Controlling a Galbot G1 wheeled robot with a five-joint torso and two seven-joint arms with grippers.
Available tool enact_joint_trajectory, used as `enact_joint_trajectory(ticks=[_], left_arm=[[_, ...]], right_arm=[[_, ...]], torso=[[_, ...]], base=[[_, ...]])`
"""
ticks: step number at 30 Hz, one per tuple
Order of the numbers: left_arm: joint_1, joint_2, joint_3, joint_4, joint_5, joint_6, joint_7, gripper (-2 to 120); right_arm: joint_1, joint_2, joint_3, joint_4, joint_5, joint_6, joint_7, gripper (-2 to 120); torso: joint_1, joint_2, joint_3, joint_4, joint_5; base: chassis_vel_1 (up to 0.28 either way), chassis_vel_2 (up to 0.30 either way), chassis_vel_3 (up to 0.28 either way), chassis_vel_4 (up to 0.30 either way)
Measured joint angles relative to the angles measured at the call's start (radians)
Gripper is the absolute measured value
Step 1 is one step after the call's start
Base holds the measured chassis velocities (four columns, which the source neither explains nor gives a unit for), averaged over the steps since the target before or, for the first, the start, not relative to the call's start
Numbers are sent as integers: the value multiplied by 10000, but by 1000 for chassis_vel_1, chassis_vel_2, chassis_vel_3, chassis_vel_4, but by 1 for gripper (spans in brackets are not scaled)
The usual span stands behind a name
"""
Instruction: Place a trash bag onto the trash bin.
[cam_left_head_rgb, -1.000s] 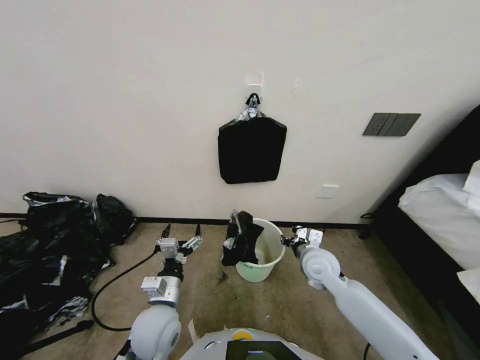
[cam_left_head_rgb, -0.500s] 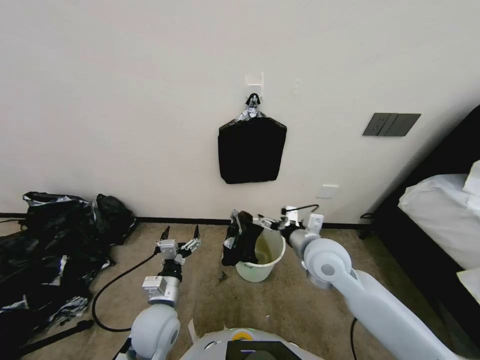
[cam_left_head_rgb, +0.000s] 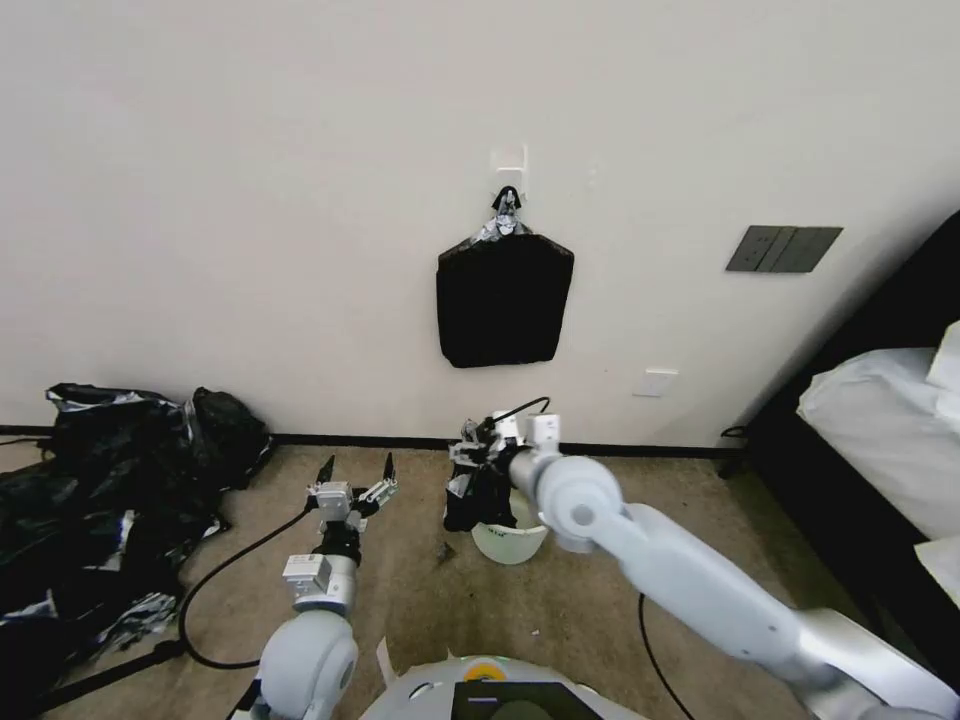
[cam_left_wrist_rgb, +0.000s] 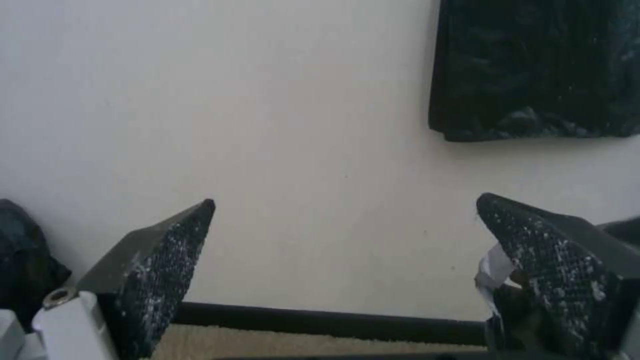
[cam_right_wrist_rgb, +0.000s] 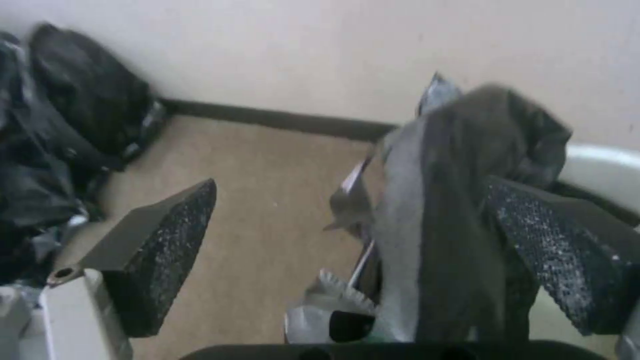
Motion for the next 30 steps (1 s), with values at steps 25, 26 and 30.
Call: enact_joint_trajectory(ticks=[25,26,30], left_arm=[[-396,248,258,76,-25,61,17,100],[-485,295,284,104,-93,122,18,100],[-1024,569,469,267,-540,580,18,100]], right_arm=[[-199,-246,61,-549,-27,205,783,14],[-267,-296,136,-467,-27,215,784,11],[-675,-606,539,-61,-33,256,792,0]], torso=[[0,0,0,1,2],[0,0,0,1,3],[0,0,-1,-3,3]], base=[[0,0,0,0],[0,0,0,0],[0,0,0,0]])
